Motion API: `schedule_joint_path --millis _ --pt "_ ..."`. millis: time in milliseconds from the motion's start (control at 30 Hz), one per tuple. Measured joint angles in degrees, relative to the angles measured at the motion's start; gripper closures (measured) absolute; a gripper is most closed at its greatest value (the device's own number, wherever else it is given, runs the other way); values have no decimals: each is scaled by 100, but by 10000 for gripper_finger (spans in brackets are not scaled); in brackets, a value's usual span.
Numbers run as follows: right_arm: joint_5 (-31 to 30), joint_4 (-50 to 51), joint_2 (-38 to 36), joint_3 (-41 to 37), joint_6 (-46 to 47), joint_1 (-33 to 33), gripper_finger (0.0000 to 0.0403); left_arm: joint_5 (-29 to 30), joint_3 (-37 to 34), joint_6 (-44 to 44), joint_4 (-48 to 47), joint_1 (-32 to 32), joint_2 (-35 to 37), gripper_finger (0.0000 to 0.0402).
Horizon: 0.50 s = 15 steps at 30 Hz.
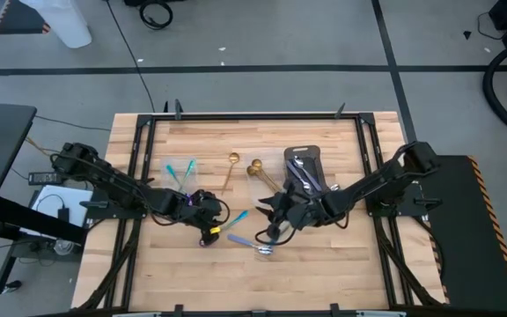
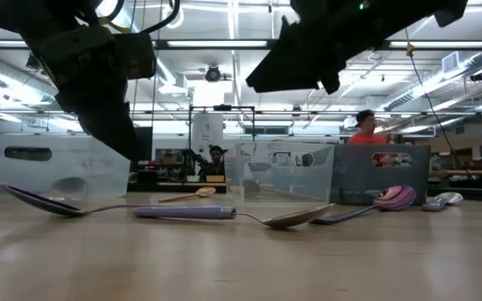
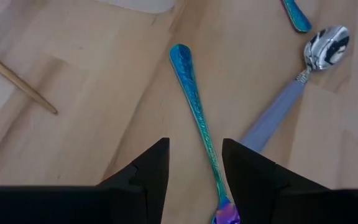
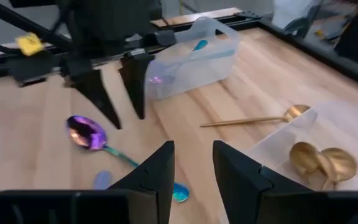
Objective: Sort silverware by color (type)
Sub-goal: Put the blue spoon into the left transparent bin
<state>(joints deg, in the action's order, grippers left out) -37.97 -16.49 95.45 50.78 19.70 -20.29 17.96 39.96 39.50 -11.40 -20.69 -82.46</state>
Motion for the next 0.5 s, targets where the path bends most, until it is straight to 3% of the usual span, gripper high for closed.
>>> schedule_joint_path --millis 167,500 --pt "-543 -232 298 0 -233 0 283 27 2 35 84 0 -161 246" --pt "-641 -28 285 2 -323 -20 283 332 -11 173 243 26 -625 246"
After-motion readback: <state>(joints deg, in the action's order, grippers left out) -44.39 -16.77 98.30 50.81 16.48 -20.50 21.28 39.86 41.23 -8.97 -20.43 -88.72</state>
